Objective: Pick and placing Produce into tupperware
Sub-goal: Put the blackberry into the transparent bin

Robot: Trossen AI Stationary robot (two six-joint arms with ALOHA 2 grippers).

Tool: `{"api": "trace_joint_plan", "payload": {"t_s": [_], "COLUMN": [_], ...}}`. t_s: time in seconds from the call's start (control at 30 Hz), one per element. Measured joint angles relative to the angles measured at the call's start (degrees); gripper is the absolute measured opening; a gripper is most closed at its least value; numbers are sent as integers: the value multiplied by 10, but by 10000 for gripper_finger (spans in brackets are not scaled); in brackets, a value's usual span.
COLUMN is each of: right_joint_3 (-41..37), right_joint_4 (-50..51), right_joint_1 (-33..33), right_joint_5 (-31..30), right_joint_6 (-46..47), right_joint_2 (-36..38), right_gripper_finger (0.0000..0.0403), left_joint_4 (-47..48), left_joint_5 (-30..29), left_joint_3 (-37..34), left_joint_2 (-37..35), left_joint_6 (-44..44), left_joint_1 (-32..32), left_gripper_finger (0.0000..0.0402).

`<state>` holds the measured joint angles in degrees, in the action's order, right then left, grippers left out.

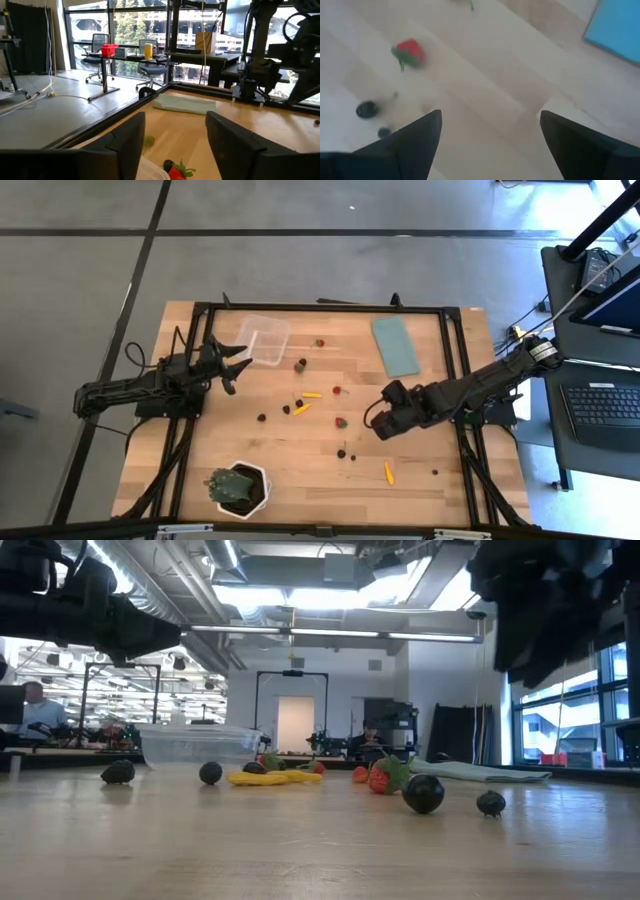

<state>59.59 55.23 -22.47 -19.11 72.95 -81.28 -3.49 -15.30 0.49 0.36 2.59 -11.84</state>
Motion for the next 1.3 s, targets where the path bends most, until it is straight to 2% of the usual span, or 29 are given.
{"api": "trace_joint_plan", "payload": {"t_s": [0.1, 0.23, 0.4, 0.6, 0.83, 0.97, 1.17, 1.3], "right_joint_3": [0, 0, 0, 0, 0, 0, 0, 0], "right_joint_4": [-6, -17, -27, -34, -34, -34, -47, -71], "right_joint_1": [17, 43, 86, 124, 141, 141, 141, 141], "right_joint_5": [-6, -8, -10, -9, -9, -8, -8, -8], "right_joint_6": [-2, -43, -89, -132, -164, -213, -273, -319], "right_joint_2": [0, 0, 0, 0, 0, 0, 0, 0], "right_gripper_finger": [339, 339, 339, 339, 339, 339, 339, 339], "left_joint_4": [7, 34, 167, 331, 522, 527, 490, 490], "left_joint_5": [17, 72, 165, 176, 246, 287, 313, 307], "left_joint_3": [12, 53, 158, 303, 466, 494, 496, 496], "left_joint_2": [0, 1, 44, 205, 399, 473, 528, 557], "left_joint_6": [4, 33, 10, -78, -60, 19, 164, 170], "left_joint_1": [0, 0, 0, 0, 21, 48, 76, 95], "left_gripper_finger": [233, 259, 263, 260, 260, 260, 260, 260]}}
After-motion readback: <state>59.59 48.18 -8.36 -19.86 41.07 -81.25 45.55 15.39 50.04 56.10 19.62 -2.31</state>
